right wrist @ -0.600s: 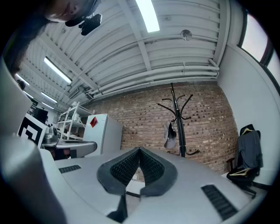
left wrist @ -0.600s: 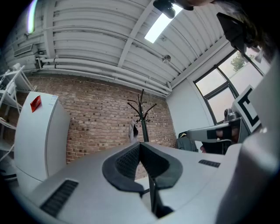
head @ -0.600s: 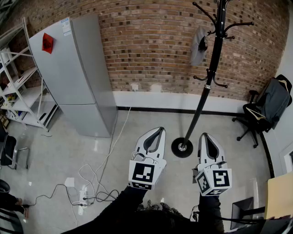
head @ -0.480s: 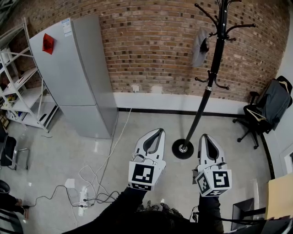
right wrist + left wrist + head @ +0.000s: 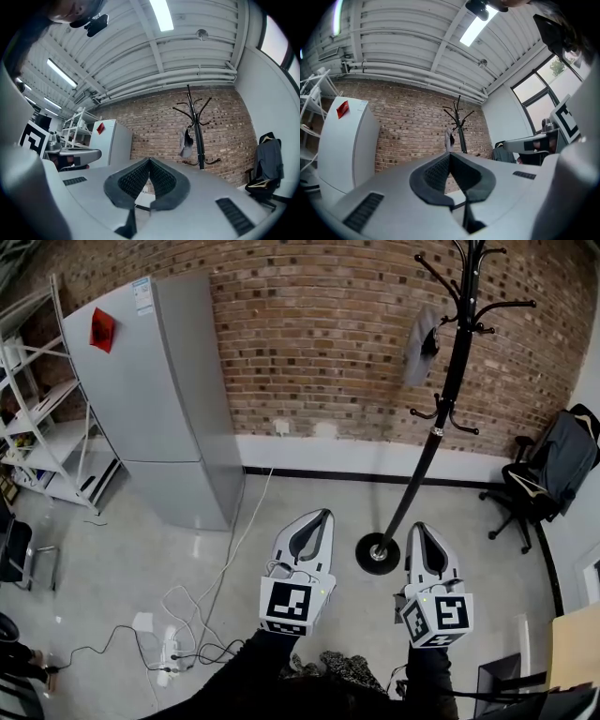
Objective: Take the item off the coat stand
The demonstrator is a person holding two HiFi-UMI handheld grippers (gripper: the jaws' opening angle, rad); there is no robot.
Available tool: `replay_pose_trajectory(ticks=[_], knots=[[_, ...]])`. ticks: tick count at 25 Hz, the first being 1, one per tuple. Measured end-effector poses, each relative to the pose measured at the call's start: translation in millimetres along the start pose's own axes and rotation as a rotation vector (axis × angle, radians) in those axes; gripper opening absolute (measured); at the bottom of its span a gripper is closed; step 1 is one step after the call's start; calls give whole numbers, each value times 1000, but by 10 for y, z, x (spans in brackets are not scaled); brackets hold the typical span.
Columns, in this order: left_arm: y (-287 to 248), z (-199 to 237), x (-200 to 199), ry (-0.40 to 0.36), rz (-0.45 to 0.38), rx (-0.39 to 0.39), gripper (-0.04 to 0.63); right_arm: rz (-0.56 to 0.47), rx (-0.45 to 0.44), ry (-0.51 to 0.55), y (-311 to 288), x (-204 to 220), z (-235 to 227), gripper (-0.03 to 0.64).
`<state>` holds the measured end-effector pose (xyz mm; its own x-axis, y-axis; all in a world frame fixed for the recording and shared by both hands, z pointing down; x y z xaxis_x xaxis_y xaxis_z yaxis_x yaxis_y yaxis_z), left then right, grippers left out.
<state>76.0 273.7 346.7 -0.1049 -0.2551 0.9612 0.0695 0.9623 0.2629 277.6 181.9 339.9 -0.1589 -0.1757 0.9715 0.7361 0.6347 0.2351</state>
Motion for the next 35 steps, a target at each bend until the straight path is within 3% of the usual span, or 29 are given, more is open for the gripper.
replay_pose_trajectory(ticks=[11, 25, 35], knots=[[-439, 179, 264, 10, 8, 18, 8, 6, 3, 18, -416, 204, -172, 8], [-1746, 700, 579, -20, 5, 32, 8, -29, 41, -6, -1691, 496, -806, 8], [-2641, 889, 813, -21, -23, 82, 8, -68, 58, 4, -2405, 630, -1186, 8]])
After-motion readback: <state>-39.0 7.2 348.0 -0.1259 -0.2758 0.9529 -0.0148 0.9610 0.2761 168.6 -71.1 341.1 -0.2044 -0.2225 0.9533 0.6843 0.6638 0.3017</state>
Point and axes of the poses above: the fingertips, and each gripper's own axes: y backward along the fingers, z to its left, x out of its underside, the point moved 9 cm from there along y, backward along the fingers, and after that the axes turned 6 degrees about -z, right-handed, at the moved point
